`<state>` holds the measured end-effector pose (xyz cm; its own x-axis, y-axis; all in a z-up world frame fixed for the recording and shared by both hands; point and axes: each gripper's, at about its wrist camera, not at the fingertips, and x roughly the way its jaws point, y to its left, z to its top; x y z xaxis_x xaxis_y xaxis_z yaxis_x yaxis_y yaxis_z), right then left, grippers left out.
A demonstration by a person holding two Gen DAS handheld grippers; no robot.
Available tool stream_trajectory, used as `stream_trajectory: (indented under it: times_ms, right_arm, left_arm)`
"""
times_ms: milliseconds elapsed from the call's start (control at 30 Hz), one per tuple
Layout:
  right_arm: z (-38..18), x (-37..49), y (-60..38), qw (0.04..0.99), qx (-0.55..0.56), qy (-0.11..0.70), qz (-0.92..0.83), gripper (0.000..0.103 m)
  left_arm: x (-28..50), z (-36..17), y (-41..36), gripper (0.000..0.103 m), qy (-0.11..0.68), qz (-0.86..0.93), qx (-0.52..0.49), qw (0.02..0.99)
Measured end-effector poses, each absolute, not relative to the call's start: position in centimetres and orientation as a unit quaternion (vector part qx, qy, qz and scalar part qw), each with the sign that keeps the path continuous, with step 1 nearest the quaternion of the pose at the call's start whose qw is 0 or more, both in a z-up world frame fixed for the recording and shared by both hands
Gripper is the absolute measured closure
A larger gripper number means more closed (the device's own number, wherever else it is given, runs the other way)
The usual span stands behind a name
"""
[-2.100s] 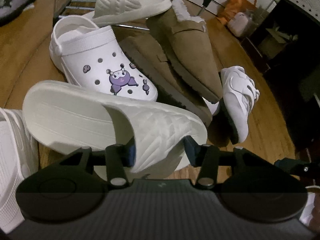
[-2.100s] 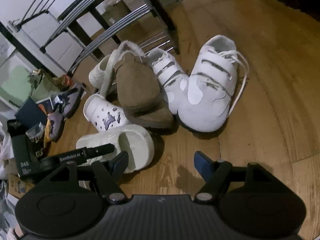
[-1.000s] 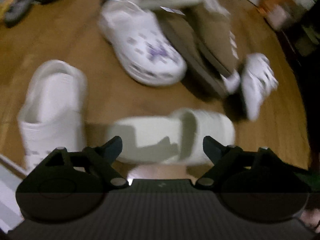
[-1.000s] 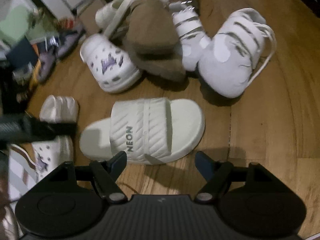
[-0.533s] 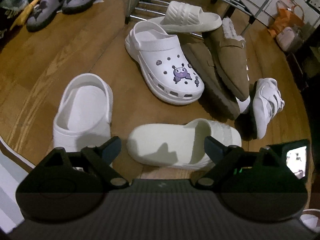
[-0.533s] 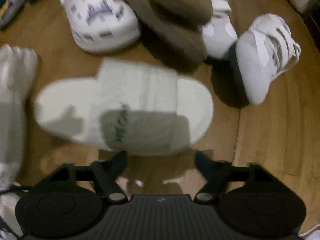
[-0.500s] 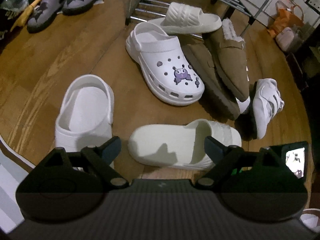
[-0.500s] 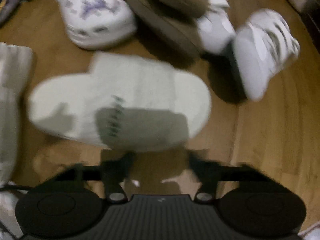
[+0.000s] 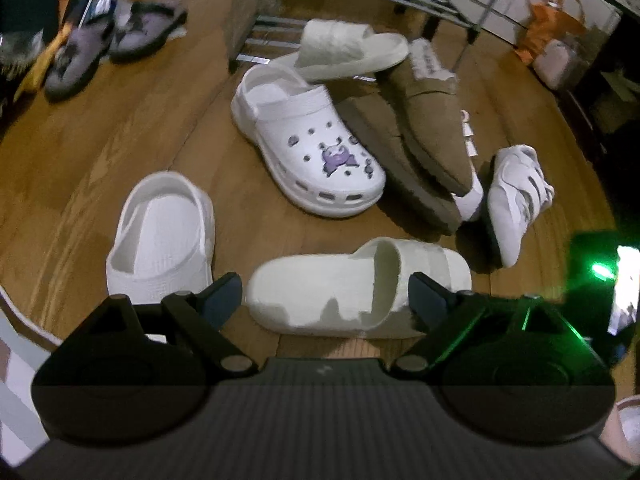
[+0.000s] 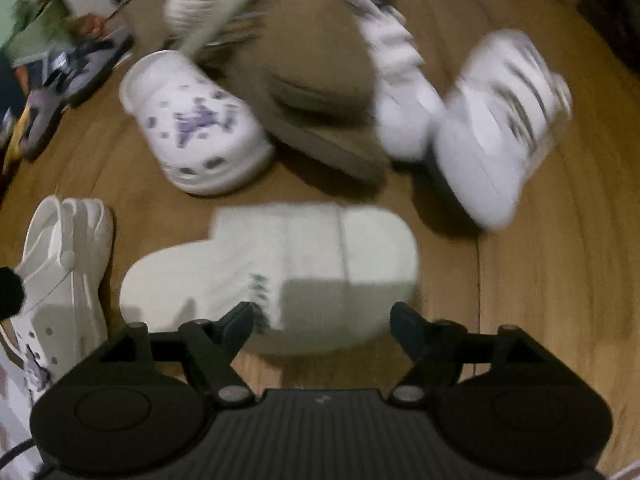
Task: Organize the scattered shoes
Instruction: 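Grasp the white NEON slide strap with the right gripper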
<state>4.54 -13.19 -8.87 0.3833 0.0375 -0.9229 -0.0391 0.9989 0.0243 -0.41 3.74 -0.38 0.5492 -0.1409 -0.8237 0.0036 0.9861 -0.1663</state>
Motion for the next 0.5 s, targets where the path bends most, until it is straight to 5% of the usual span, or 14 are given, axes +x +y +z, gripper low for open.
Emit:
stream_trajectory:
  times_ms: [100,200,267,433,500]
  right_arm:
    - [-9.1,5.3,-12.0,0.838,-0.026,0.545,0.011,0.008]
    - [-9.0,5.6,-12.1,0.837,-0.030,0.547,0.014,0.012]
    - [-8.7,5.9,-12.9,0.828,-0.017,0.560,0.011,0.027]
    - [-9.1,7.4,-12.8,0.808,0.043,0.587,0.029,0.022]
    - [-9.7,7.8,-11.8,0.812,0.029,0.582,0.029,0.011]
  left_arm:
    - [-0.6,-0.1,3.4,0.012,0.469,-0.041,-0.054,0.880]
    - [-0.8,-0.3,3.6,0.012,0.474,-0.035,-0.044,0.879]
    - [-0.9,-0.3,3.7,0.012,0.476,-0.031,-0.042,0.878]
    - [-1.1,-0.3,4.1,0.012,0.475,-0.026,-0.047,0.878]
    - [-1.0,-0.5,3.9,0.012,0.477,-0.024,-0.043,0.877]
